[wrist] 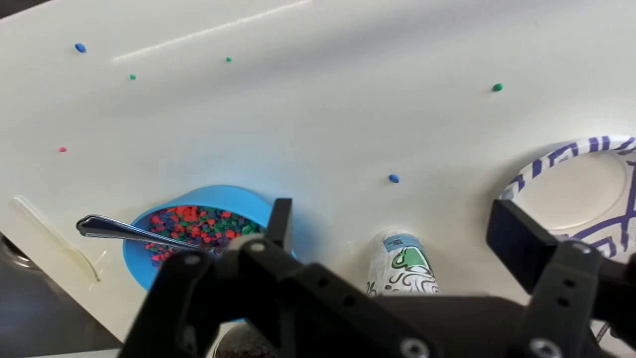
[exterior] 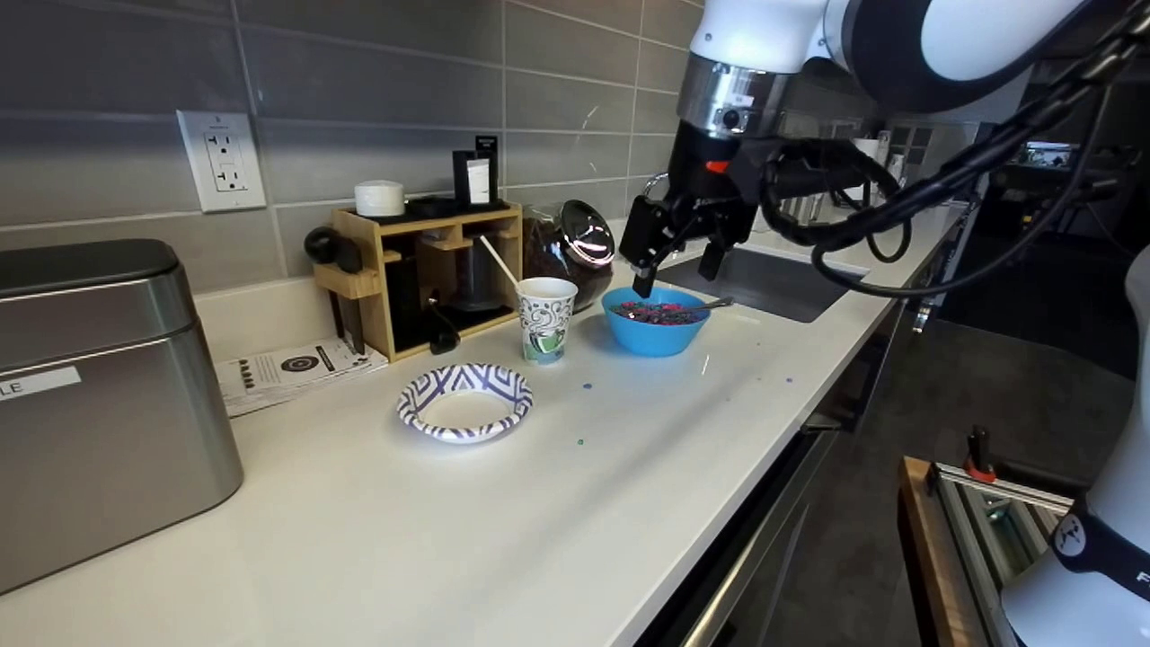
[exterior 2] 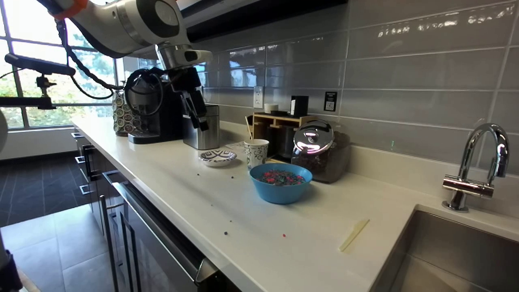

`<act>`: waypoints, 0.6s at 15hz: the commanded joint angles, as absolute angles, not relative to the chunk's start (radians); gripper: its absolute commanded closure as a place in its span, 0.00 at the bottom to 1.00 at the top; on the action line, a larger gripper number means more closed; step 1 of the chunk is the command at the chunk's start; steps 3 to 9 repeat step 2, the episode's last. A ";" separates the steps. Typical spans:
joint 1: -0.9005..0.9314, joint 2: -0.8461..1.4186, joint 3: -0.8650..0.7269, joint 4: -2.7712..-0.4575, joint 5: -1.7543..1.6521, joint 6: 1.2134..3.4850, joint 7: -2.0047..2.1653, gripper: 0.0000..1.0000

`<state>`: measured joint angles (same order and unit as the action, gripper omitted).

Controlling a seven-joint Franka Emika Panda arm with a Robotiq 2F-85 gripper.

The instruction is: Pick up some cereal from the counter and put it in the blue bowl.

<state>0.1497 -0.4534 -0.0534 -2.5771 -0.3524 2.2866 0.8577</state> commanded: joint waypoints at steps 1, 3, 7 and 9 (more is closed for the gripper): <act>0.068 -0.454 0.023 -2.581 -0.305 2.297 0.818 0.00; 0.068 -0.454 0.022 -2.582 -0.304 2.297 0.814 0.00; 0.068 -0.454 0.022 -2.582 -0.304 2.297 0.814 0.00; 0.068 -0.454 0.022 -2.582 -0.304 2.297 0.814 0.00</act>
